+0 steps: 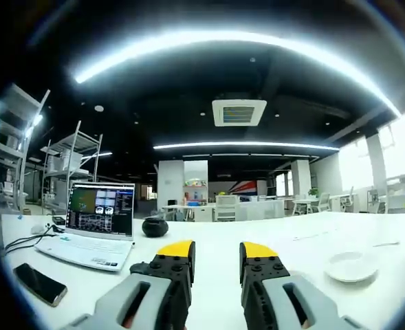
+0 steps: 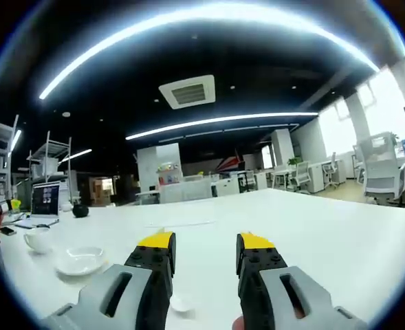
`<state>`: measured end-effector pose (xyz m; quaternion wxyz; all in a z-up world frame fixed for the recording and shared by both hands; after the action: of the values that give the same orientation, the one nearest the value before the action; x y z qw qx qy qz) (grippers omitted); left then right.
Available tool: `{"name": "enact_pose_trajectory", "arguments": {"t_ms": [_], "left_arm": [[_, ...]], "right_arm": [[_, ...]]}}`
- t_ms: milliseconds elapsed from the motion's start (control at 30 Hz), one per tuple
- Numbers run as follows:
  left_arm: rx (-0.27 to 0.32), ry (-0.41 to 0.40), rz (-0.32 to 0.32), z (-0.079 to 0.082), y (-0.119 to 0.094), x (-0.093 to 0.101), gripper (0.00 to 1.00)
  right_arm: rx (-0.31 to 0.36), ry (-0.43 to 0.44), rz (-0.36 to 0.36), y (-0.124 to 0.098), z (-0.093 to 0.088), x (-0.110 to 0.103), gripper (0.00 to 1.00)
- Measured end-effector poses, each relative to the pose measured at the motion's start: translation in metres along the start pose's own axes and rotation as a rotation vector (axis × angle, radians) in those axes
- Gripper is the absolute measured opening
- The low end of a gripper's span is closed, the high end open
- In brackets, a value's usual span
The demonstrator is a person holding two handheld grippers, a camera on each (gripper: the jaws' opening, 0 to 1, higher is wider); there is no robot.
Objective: Tidy tabletop coffee trays, cups and spoons，present forward
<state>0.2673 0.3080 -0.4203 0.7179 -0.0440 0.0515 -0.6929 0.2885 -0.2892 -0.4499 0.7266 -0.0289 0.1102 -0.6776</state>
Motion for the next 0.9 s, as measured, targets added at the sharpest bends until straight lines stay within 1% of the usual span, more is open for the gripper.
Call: {"name": "enact_pose_trajectory", "arguments": {"t_ms": [533, 633, 767, 900], "left_arm": [[0.000, -0.004, -0.002, 0.0008, -0.0012, 0.0017, 0.28], [-0.010, -0.011, -0.004, -0.0006, -0.0011, 0.0010, 0.28], [-0.017, -0.013, 0.000, -0.0021, -0.0015, -0.0006, 0.28], [-0.017, -0.013, 0.000, -0.0020, -0.0023, -0.0011, 0.28]], "right_arm": [[0.003, -0.001, -0.002, -0.0017, 0.0007, 0.0009, 0.36], [0.004, -0.001, -0.005, -0.0024, 0.0008, 0.0019, 0.36], [0.019, 0.025, 0.008, -0.0048, 0.0040, 0.0038, 0.37], [0.020, 0.023, 0.002, -0.0049, 0.0037, 0.0075, 0.37]]}}
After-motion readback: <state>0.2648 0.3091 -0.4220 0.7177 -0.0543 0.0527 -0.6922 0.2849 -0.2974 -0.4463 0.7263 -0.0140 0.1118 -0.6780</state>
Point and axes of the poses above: the point that each gripper's makers call its tool centre point, and the gripper's own axes: y roughly forward along the fingers, x roughly to its right, z roughly out of its top, the point moved 1 cm from there along -y, roughly backward along the fingers, and after that the axes turned 15 degrees about -x, right-handed, at the moved point
